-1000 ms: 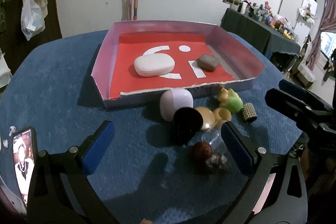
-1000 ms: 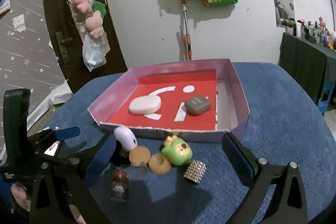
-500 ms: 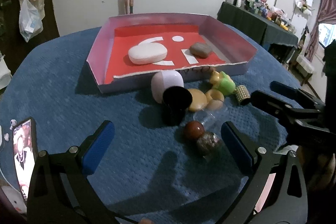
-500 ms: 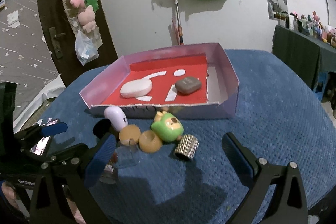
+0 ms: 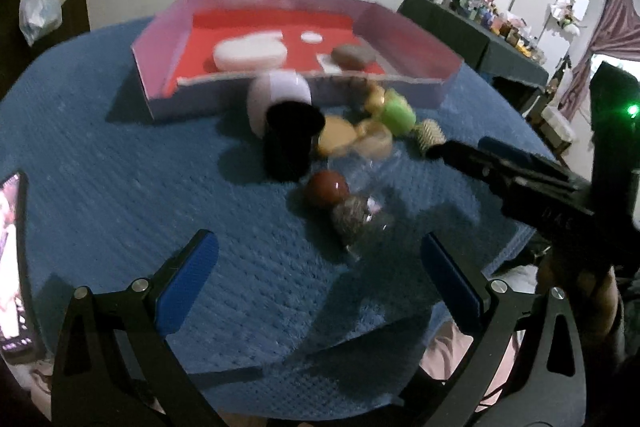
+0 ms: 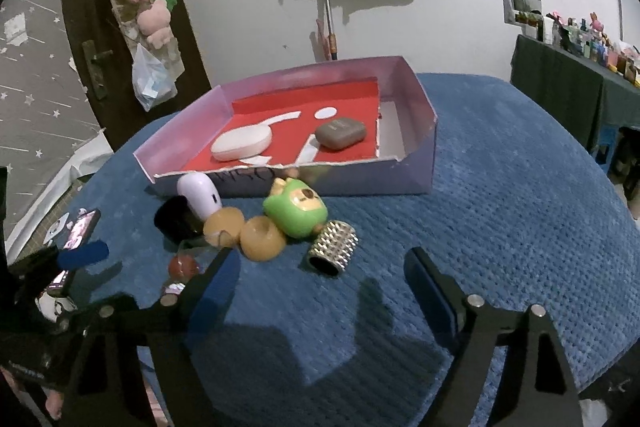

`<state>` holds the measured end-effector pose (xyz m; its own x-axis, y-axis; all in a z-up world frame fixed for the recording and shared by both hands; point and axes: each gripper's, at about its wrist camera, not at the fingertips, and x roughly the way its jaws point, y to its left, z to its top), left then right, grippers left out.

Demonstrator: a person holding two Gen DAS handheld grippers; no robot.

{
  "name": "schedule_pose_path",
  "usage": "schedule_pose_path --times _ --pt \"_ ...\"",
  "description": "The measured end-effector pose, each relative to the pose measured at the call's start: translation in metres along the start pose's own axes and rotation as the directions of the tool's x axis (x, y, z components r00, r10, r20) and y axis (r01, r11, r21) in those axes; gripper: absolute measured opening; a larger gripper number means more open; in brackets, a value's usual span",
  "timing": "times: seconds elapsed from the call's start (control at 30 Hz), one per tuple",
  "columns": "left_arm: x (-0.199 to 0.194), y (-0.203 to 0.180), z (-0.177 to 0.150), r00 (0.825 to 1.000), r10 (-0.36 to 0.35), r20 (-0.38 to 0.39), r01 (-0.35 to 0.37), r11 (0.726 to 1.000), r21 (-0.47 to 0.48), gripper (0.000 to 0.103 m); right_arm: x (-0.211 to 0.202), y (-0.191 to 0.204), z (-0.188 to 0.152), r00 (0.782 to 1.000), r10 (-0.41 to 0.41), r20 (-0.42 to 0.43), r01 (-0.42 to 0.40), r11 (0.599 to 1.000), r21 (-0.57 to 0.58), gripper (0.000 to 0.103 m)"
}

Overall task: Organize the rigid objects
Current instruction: 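Grasp the silver studded cylinder with the right tool while the left tool grasps the dark glass jar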

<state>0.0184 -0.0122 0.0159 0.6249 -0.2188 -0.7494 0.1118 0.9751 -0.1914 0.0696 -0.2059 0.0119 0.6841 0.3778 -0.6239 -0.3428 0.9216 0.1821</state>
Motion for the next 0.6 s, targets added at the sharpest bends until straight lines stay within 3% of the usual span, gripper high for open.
schedule_pose_path --times 0.3,0.4,0.53,0.6 --pt "0.007 -0.014 -0.002 1.0 0.015 0.021 -0.016 0.999 0.041 0.102 0.011 -0.01 -0.006 0.999 -0.022 -0.028 0.022 1.0 0.013 0.073" --pt "0.01 -0.017 -0.003 0.999 0.024 0.023 -0.025 0.998 0.054 0.097 0.017 -0.012 -0.006 0.999 -0.025 -0.036 0.025 1.0 0.016 0.07" --pt "0.015 -0.017 -0.002 1.0 0.023 0.01 -0.024 0.999 0.048 0.082 0.024 -0.013 -0.006 0.999 -0.033 -0.042 0.033 0.999 0.008 0.068" --pt "0.015 -0.017 -0.002 0.999 0.029 0.017 -0.029 0.998 0.048 0.081 0.028 -0.014 -0.005 0.999 -0.028 -0.046 0.029 1.0 0.009 0.067"
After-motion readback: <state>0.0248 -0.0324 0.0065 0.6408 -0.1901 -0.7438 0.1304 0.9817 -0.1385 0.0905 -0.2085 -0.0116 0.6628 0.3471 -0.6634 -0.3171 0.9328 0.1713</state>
